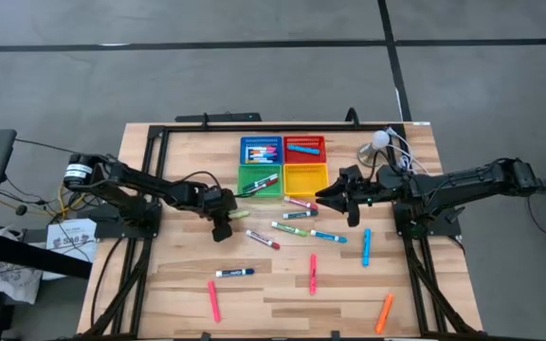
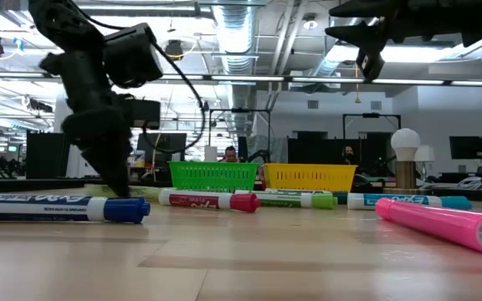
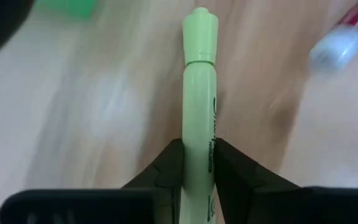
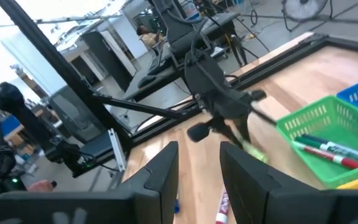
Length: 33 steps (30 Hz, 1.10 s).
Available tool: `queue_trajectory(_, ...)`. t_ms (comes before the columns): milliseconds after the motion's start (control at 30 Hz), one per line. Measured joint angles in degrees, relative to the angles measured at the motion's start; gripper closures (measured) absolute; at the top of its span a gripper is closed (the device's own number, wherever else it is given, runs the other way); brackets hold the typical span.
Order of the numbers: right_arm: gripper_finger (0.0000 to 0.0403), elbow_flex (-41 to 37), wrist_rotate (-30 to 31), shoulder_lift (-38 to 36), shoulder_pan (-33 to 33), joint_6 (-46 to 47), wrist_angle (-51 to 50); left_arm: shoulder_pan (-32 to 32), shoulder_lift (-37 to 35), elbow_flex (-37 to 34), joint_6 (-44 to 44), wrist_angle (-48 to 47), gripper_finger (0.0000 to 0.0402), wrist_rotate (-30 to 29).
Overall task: Pick & Place Markers
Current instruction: Put the large light green highlighter into the red bin
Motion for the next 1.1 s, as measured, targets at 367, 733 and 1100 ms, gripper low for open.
queue_trajectory(367,0.0291,0.0,1.88,3.03,-0.02,3.89,7.74,-0.02,-22.43,0.11,-10.16,5.31,0.0333,0.27)
queue_trajectory(733,0.0204,3.8,1.91,22.58,-0.47,3.83,31.46,-0.06,-27.6,0.27,-13.56,27.73,0.0333,0.42)
queue_trajectory(1100,0.0163,18.91,-1.86,38.14,-5.37,3.5,32.52,-0.06,-25.03,0.29,-14.61,34.12,0.0332,0.04)
